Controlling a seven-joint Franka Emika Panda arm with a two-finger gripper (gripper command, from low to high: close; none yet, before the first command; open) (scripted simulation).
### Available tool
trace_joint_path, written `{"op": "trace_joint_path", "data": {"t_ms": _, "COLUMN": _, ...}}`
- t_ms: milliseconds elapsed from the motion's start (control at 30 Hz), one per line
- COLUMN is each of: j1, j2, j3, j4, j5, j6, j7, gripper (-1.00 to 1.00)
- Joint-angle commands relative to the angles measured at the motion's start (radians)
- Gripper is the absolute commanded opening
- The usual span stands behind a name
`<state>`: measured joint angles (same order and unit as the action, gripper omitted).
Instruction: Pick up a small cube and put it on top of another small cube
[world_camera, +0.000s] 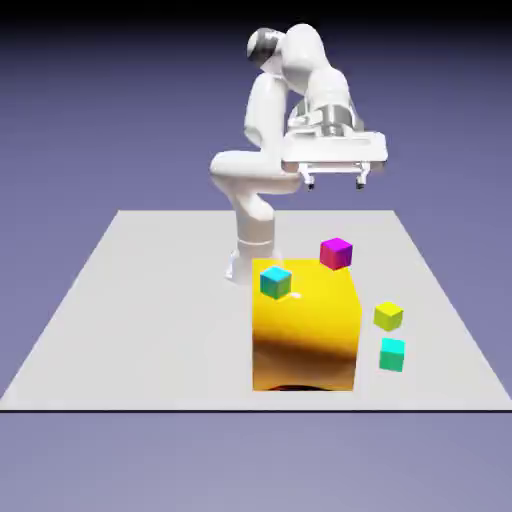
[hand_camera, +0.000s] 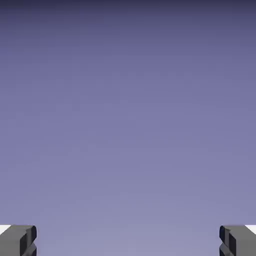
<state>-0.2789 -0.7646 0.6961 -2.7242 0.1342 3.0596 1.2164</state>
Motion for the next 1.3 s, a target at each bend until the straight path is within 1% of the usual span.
{"op": "trace_joint_path", "data": {"t_ms": 0, "j1": -0.015, "j2": -0.010, "j3": 0.036, "j4": 0.004, "j5": 0.007, "j6": 0.001, "j7": 0.025, "gripper": 0.00}}
{"op": "trace_joint_path", "data": {"t_ms": 1267, "j1": -0.605, "j2": -0.400, "j3": 1.403, "j4": 0.184, "j5": 0.268, "j6": 0.058, "j7": 0.951, "gripper": 0.00}}
